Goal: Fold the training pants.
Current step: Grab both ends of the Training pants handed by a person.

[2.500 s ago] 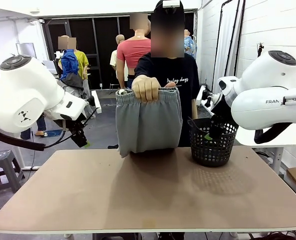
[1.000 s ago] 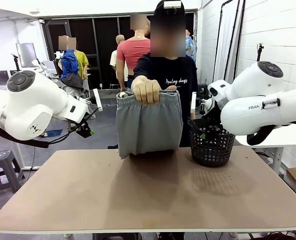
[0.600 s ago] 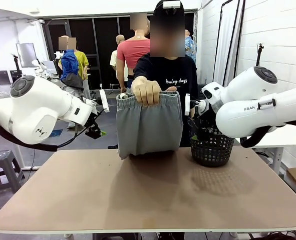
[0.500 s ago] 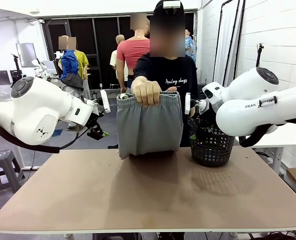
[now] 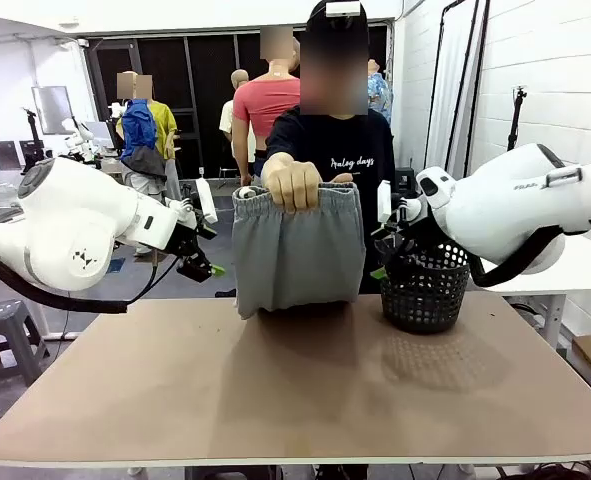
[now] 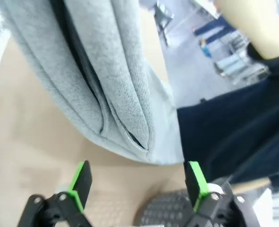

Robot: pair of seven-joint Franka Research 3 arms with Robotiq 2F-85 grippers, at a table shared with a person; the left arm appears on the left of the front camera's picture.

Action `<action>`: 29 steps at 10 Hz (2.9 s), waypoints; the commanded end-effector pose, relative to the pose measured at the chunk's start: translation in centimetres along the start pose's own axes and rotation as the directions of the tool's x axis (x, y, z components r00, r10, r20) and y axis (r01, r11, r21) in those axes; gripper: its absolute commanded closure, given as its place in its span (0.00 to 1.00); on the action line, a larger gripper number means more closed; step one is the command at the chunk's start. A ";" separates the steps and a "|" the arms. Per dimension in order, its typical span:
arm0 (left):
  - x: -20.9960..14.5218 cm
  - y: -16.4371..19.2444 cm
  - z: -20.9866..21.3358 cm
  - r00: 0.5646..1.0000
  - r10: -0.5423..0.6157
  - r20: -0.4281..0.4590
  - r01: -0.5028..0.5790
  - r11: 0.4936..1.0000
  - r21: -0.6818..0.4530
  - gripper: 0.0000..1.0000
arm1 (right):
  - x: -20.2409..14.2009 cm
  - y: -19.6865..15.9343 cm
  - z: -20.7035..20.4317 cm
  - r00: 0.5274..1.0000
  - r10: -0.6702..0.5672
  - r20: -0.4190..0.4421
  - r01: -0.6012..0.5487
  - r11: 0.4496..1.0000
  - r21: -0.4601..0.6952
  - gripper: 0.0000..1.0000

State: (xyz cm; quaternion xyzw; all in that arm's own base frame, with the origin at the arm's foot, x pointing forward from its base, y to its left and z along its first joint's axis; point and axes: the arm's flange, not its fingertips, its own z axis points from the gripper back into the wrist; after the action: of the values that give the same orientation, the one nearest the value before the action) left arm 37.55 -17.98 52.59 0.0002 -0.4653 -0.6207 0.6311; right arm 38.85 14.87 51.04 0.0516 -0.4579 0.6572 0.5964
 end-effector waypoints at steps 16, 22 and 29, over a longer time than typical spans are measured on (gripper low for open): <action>-1.6 -1.1 -0.8 0.909 0.085 0.409 0.016 0.971 -0.237 0.00 | -1.6 0.2 -1.5 0.964 0.011 0.266 -0.021 0.999 0.036 0.00; -0.6 -1.6 -1.5 0.915 0.091 0.393 -0.007 0.978 -0.208 0.00 | -0.9 0.3 -1.9 0.944 0.014 0.330 -0.029 0.999 0.040 0.00; 0.5 -1.5 -3.3 0.906 0.117 0.406 -0.055 0.985 -0.161 0.00 | 1.8 -0.1 -2.2 0.909 0.030 0.417 -0.069 0.995 0.078 0.00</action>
State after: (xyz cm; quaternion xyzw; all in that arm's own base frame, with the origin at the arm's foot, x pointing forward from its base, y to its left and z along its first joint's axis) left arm 37.65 -19.68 50.74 -0.1979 -0.5385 -0.6154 0.5405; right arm 38.93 17.33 50.97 0.1946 -0.5396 0.6652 0.4779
